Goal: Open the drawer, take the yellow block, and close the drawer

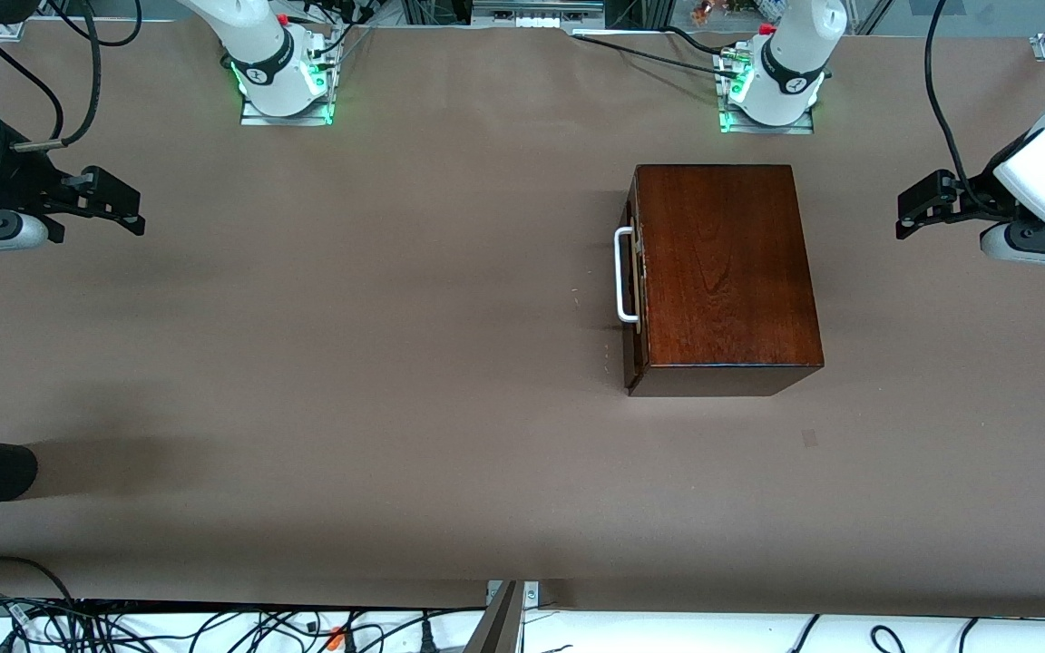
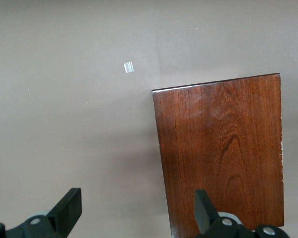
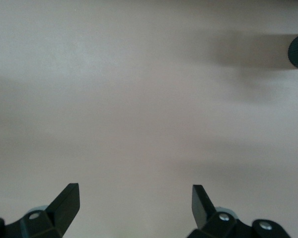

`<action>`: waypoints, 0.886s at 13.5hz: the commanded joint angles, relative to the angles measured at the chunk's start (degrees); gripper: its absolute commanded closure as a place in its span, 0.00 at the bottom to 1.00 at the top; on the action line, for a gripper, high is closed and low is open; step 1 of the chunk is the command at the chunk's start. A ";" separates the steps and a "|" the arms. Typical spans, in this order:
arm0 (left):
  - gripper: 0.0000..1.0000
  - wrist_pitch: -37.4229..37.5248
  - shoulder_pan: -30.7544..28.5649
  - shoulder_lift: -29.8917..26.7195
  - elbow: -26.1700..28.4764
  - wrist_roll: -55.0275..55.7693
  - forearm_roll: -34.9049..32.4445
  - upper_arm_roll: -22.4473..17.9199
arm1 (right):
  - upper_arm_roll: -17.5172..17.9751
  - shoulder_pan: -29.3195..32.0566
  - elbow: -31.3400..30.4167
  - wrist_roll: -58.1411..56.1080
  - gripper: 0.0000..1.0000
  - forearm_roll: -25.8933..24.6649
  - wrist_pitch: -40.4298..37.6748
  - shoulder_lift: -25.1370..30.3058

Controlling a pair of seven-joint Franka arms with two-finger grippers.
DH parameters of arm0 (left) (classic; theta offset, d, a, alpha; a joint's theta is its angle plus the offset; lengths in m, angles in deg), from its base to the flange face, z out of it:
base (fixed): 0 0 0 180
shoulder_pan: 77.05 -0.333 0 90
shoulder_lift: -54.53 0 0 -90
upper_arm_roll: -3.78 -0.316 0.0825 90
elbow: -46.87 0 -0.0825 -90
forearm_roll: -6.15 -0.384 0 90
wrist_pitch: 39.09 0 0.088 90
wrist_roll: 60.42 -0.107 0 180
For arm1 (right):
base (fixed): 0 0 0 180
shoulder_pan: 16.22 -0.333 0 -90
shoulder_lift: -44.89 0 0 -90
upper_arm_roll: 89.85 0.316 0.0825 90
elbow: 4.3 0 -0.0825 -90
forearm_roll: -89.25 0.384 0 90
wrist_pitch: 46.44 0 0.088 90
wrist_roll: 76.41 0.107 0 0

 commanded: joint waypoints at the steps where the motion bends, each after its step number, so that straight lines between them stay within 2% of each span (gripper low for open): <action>1: 0.00 -0.38 -0.77 -1.08 0.98 -0.11 1.08 0.48 | 0.37 0.55 1.14 0.61 0.00 0.08 -0.40 -0.51; 11: 0.00 0.14 -0.16 -1.43 0.46 0.59 1.16 0.75 | 0.37 0.46 1.14 0.61 0.00 0.17 -0.58 -0.51; 12: 0.00 0.41 -0.06 -1.52 0.46 1.37 1.34 2.05 | 0.37 0.46 1.14 0.61 0.00 0.17 -0.58 -0.51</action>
